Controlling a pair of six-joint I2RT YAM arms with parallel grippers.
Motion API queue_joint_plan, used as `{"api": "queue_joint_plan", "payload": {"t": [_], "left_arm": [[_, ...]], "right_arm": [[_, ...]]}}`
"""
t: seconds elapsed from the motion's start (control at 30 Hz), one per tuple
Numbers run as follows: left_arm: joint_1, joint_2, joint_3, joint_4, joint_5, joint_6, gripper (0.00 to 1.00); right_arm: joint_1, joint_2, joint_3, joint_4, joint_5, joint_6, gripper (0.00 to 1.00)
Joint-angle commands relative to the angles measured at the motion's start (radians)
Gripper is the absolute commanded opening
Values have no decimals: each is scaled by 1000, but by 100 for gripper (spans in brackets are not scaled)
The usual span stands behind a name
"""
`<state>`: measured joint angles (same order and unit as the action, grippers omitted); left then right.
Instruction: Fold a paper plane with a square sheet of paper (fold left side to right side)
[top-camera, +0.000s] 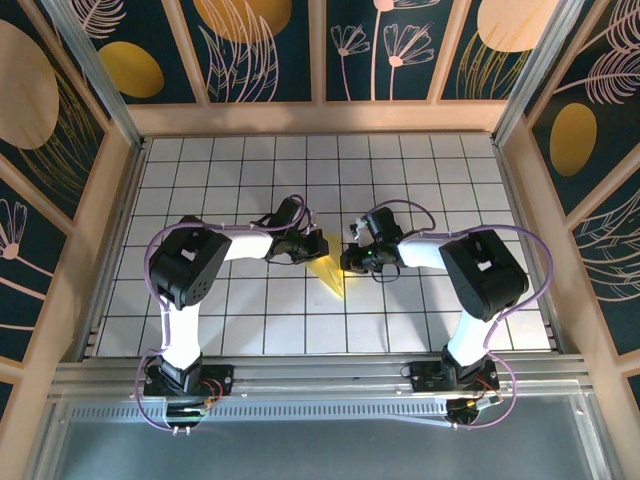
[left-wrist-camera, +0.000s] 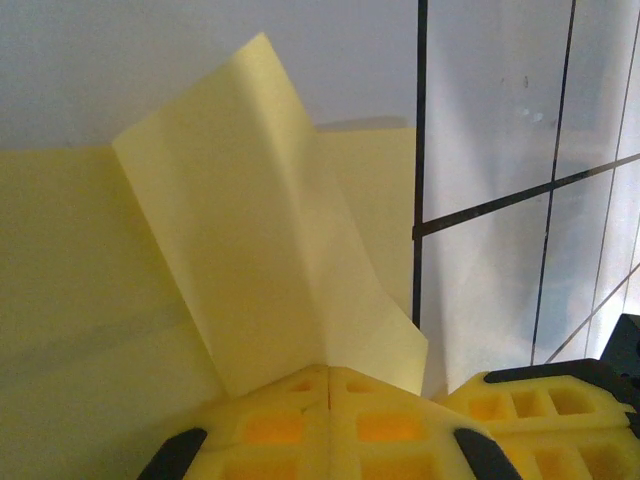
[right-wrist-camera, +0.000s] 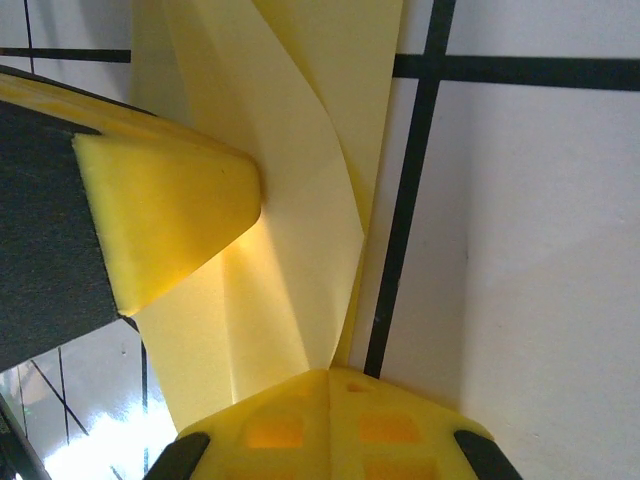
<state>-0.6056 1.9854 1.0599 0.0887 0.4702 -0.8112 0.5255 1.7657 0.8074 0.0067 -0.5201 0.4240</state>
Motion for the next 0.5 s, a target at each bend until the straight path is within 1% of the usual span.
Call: {"api": "queue_joint_plan", "payload": {"t": [0.0,0.23,0.43,0.47], "left_arm": [[-3,18,-21,-37,-46,17,1],[-2,21,-49,-32,-71,9,0],[-3,17,-81,-9,-76,-4,0],[-3,18,-81,-7,-76,-3,0]], "right_arm": [[7,60,-17,-99,102,-27,0],[7,46,-12,-89,79,-19,0],[4,15,9,-61,19,3,0],[4,7,12,-55,11,8,1]]}}
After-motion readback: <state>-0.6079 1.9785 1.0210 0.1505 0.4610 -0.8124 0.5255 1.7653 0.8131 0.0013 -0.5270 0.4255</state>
